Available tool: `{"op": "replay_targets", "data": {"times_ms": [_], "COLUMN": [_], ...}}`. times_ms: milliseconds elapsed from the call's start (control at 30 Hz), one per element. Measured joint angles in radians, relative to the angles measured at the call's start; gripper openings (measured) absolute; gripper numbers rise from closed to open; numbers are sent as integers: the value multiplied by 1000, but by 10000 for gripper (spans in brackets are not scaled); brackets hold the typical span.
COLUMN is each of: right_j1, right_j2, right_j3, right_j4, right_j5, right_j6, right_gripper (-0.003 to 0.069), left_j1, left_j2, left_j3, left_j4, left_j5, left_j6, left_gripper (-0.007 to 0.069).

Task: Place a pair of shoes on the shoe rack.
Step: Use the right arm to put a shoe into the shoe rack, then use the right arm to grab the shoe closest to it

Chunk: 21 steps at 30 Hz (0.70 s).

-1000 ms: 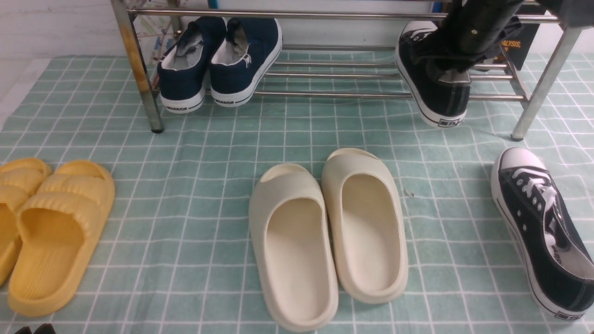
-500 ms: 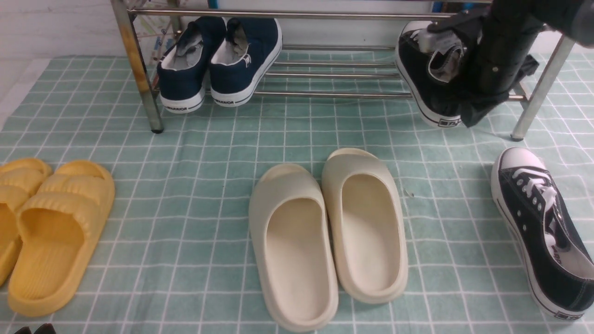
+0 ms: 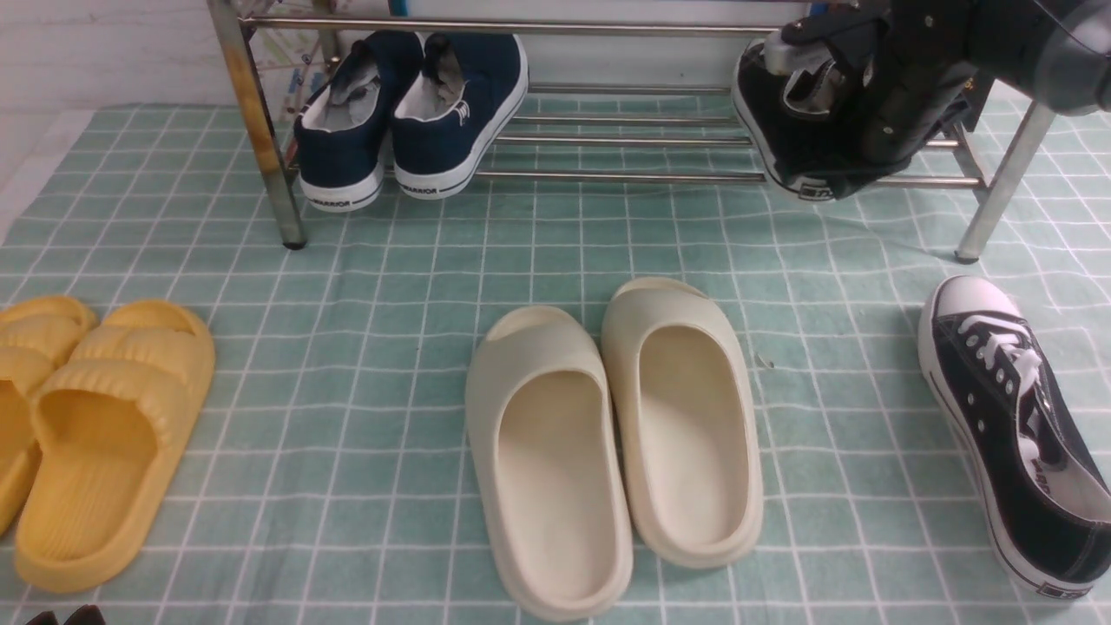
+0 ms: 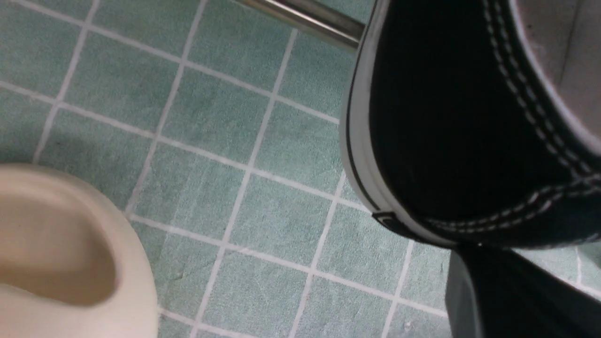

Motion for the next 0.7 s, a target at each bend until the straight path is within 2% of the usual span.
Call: {"op": "replay_targets", "data": {"times_ms": [133,200,233,267,300,333,367,433,533,700], "right_j1": [0,0,0,0,0,0,3,5,13,15], "right_j2": [0,1,1,1,1,1,-3,-9,-54,-163], "right_j3": [0,0,0,0,-1,-3,-16,-27,-75,-51], "right_j4": [-1,-2,-2,-3,-3,-3,-2,-2,1,20], "right_j5": [-3,-1,7,9,35,44,105,145,258,272], "right_j6": [0,3,12,12,12,19,23,23,-8,-33], "right_gripper": [22,58,104,112,182,201,287,332,461,521], "left_j1": [0,0,0,0,0,0,0,0,0,0], "left_j2": [0,0,0,0,0,0,0,0,0,0], "left_j3": [0,0,0,0,0,0,0,0,0,0], "left_j4": [0,0,0,0,0,0,0,0,0,0], "left_j5": [0,0,0,0,0,0,0,0,0,0], "left_j6": [0,0,0,0,0,0,0,0,0,0], "left_gripper": [204,206,207,207,207,207,207,207,210,216]}}
